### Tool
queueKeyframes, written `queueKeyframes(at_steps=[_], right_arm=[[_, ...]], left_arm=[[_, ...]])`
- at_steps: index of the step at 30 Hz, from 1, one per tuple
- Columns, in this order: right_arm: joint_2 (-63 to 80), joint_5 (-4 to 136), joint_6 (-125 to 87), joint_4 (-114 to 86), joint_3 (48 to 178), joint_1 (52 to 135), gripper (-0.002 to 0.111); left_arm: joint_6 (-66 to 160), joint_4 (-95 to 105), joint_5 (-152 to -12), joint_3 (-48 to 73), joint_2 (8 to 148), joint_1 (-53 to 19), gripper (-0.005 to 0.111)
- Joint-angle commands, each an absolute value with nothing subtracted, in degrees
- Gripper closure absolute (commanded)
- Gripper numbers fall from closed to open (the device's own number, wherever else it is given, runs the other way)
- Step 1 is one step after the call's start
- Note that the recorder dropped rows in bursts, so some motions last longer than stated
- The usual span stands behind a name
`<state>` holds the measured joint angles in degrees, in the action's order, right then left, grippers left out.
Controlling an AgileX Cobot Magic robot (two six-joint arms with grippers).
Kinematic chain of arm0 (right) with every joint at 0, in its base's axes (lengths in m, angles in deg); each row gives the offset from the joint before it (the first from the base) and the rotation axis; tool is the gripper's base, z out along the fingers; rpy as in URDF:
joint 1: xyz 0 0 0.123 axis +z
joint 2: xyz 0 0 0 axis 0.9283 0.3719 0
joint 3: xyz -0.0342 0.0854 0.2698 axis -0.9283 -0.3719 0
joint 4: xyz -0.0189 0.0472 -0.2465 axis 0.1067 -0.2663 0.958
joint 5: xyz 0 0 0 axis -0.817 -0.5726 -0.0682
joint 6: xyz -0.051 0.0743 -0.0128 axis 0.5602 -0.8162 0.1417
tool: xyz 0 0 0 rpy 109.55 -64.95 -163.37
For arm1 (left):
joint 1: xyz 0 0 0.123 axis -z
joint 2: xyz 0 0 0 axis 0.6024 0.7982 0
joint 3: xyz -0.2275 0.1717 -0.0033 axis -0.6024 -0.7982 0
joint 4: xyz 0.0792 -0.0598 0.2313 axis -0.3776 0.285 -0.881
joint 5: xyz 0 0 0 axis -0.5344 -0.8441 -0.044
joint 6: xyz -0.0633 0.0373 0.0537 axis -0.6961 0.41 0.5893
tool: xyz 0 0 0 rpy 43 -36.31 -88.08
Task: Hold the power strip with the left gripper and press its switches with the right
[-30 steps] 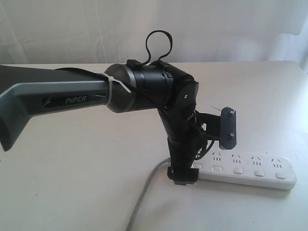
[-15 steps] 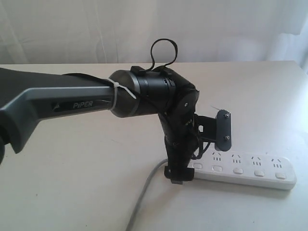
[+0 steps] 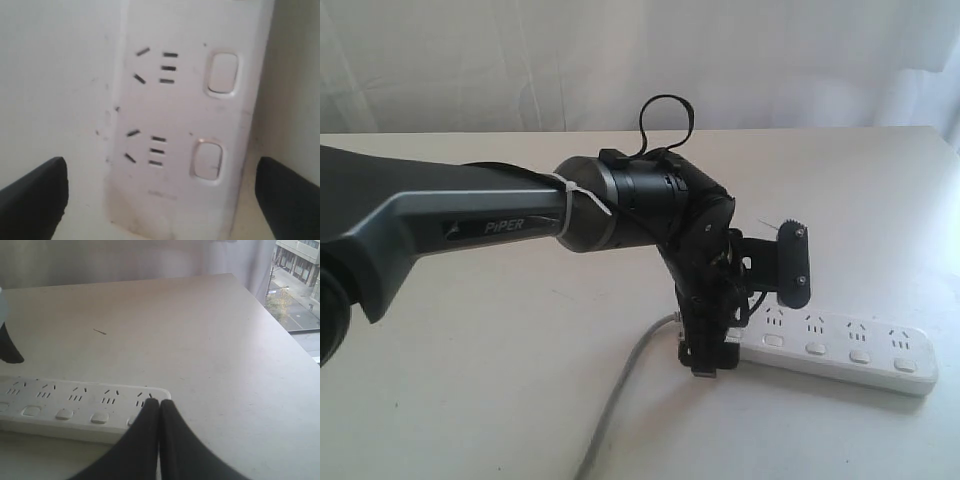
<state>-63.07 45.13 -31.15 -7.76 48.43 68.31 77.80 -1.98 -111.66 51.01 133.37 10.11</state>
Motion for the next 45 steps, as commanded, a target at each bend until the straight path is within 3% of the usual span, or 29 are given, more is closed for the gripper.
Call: queueKeyframes(at_steps=[1,12,19,28,32,38,45], right_arm=[[-63.4,45.5,-31.2,-7.8,48.3,68.2,0.108],[-63.4,45.5,-31.2,-7.8,48.3,68.2,0.108],[-63.4,45.5,-31.2,-7.8,48.3,68.2,0.108],[-63.4,45.5,-31.2,-7.8,48.3,68.2,0.108],[-63.4,45.5,-31.2,-7.8,48.3,68.2,0.108],[-63.4,45.5,-31.2,-7.8,48.3,68.2,0.108],[-63.4,45.5,-31.2,-7.8,48.3,68.2,0.108]], left_arm=[[79.7,-3.3,-119.9,51.1,134.9,10.0,0.005],[82.1,-6.1,-119.3,53.1,137.0,10.4,0.005],[89.6,5.3,-122.5,59.4,137.0,10.7,0.005],[91.1,5.8,-124.7,61.4,137.1,9.1,0.006],[90.6,6.1,-125.1,61.4,137.9,7.7,0.02],[87.0,6.4,-117.0,61.4,139.1,7.1,0.061],[84.0,10.8,-109.7,61.4,139.1,7.0,0.065]])
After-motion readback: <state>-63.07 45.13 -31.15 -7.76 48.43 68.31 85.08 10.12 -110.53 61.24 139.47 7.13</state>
